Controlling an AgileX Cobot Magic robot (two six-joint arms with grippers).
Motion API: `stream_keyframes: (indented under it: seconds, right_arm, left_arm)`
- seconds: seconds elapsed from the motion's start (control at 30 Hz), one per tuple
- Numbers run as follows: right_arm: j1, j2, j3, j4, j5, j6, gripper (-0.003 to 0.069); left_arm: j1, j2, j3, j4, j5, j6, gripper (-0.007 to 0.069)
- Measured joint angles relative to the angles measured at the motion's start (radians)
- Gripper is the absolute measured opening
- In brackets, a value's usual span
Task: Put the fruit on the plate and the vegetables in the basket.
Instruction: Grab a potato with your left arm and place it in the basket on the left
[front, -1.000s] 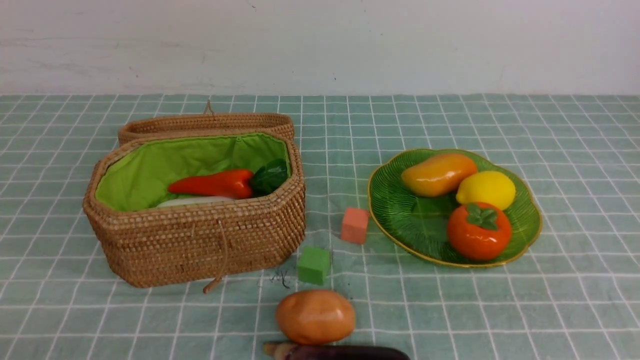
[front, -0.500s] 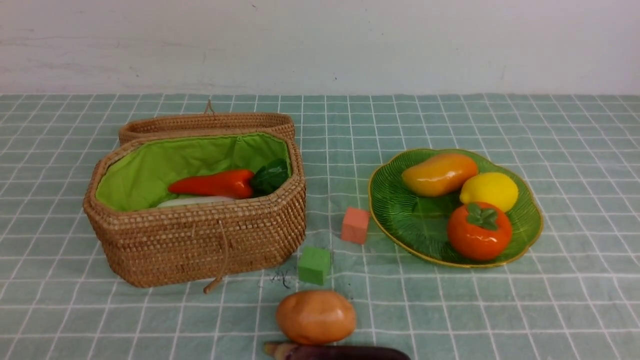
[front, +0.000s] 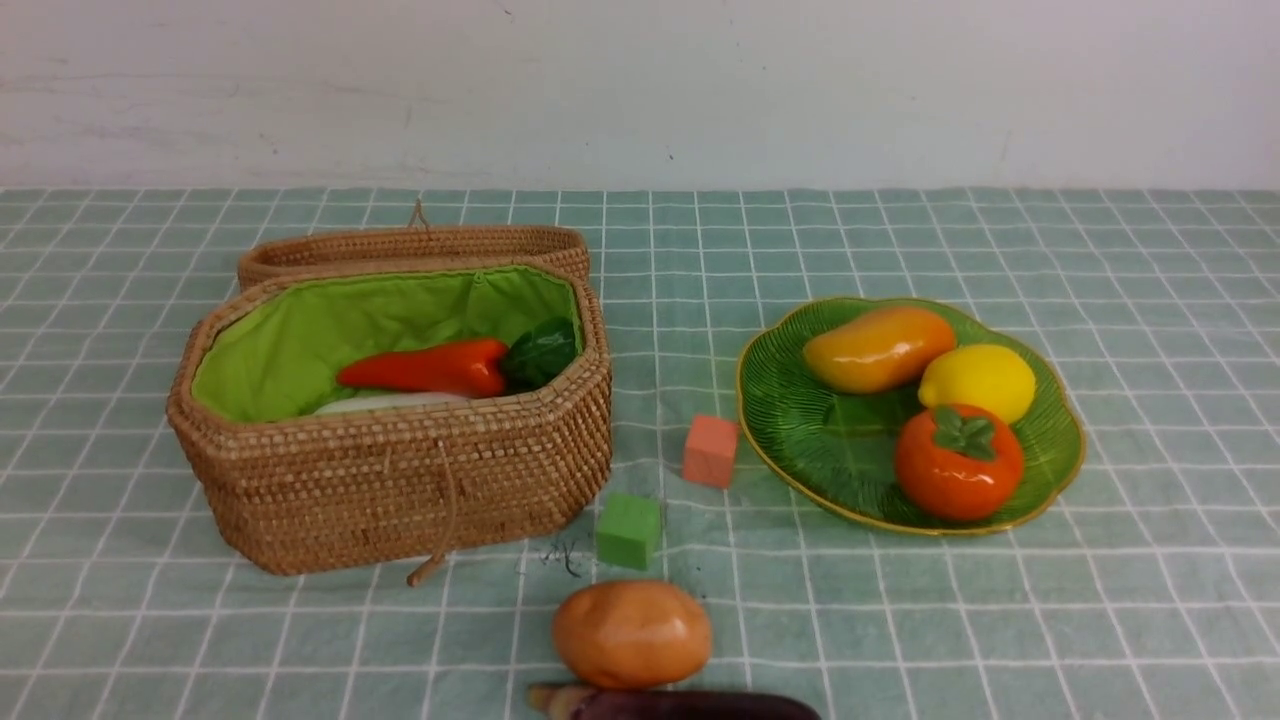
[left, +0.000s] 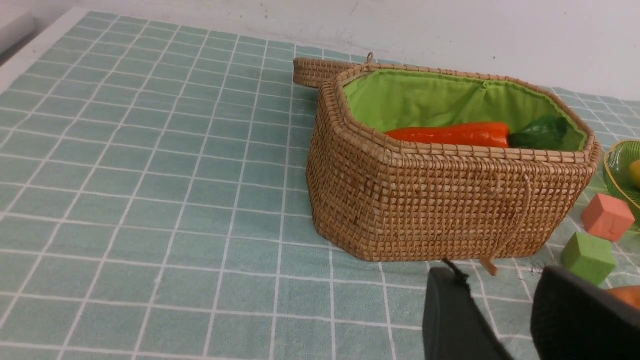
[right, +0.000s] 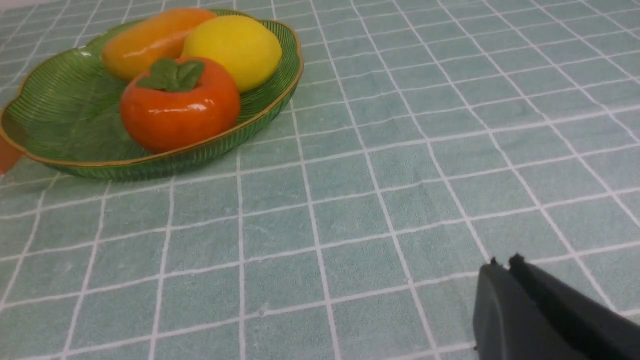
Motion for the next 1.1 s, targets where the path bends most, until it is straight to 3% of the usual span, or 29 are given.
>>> stream_keyframes:
  seconds: [1.1]
  right_arm:
    - [0.000,0.000,0.001,0.000,-0.002,0.001,0.0036]
  left_arm:
    - [0.000,0.000,0.000,0.017,-0.009,0.000,0.0238]
